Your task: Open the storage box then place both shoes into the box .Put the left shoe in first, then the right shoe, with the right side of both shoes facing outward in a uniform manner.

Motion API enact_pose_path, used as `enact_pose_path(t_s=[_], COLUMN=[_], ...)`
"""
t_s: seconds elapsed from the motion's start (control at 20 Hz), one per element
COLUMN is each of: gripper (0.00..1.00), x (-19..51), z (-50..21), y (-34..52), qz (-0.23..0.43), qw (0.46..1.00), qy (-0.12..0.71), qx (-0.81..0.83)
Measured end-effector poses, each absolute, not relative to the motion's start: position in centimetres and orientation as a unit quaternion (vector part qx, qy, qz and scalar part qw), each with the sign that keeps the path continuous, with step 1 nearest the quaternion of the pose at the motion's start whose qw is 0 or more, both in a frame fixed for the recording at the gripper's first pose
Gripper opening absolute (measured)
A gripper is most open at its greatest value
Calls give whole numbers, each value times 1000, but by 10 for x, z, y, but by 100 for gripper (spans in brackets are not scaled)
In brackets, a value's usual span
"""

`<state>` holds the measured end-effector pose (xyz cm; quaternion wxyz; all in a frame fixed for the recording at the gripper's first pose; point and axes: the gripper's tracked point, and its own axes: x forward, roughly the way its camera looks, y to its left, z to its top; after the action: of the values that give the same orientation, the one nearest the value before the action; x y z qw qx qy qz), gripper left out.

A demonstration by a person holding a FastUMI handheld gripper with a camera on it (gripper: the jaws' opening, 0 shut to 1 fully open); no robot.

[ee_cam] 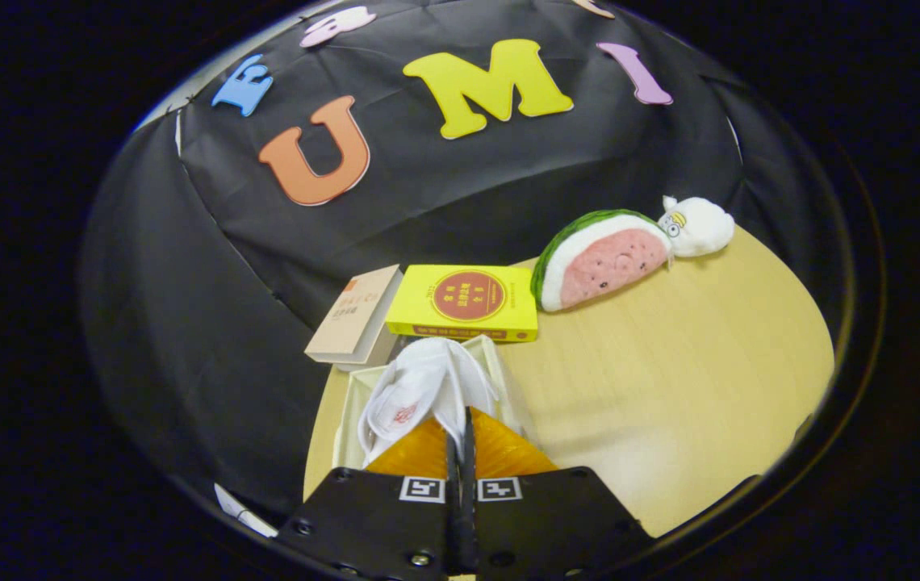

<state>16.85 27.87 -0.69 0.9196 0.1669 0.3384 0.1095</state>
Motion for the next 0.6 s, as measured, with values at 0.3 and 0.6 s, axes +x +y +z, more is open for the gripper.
enact_pose_path(t_s=[0.3, 0.6], gripper=[0, 22], x=[167, 150], z=[-29, -57], y=[281, 289], qz=[68, 79], qw=[954, 958], qy=[264, 235], qx=[128, 144])
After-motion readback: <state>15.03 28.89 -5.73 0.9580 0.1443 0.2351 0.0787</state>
